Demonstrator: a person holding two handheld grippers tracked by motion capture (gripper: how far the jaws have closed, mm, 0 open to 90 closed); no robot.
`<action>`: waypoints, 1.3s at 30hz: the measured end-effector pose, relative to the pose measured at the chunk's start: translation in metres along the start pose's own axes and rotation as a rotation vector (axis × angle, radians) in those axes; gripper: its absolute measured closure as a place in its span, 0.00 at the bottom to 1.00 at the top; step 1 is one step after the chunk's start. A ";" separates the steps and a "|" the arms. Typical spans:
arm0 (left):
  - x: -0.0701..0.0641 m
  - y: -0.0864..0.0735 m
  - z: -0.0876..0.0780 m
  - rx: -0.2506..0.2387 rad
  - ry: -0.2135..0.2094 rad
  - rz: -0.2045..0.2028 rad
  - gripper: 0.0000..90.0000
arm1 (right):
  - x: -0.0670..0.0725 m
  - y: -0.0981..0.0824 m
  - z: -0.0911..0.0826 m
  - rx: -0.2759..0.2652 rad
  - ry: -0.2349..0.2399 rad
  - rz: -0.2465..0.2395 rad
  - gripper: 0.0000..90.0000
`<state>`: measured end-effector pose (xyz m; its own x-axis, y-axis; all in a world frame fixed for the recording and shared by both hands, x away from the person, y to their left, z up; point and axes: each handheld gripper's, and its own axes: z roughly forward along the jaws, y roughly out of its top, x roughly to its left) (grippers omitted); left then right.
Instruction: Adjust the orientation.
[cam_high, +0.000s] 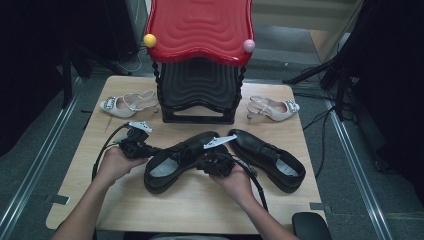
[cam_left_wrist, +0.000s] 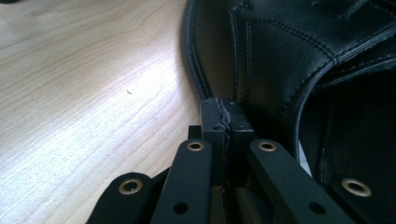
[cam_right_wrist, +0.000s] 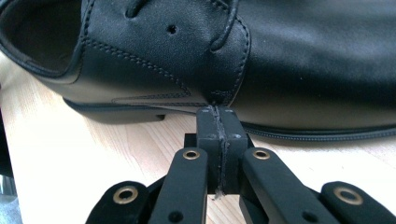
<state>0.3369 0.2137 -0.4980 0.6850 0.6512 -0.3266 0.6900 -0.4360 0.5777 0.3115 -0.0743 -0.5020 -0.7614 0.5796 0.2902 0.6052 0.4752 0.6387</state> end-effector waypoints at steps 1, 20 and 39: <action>-0.001 -0.001 0.001 -0.002 -0.008 -0.006 1.00 | -0.001 0.000 -0.001 0.000 -0.003 0.001 1.00; -0.024 -0.004 0.010 0.003 -0.044 -0.018 1.00 | -0.017 0.001 -0.010 0.004 -0.030 0.070 1.00; -0.047 0.001 0.031 -0.005 -0.123 -0.033 0.98 | -0.034 0.004 -0.023 0.007 -0.100 0.114 1.00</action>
<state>0.3128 0.1640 -0.5052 0.6855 0.5838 -0.4352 0.7120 -0.4123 0.5684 0.3344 -0.1079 -0.4931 -0.6607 0.6931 0.2882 0.6886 0.4068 0.6003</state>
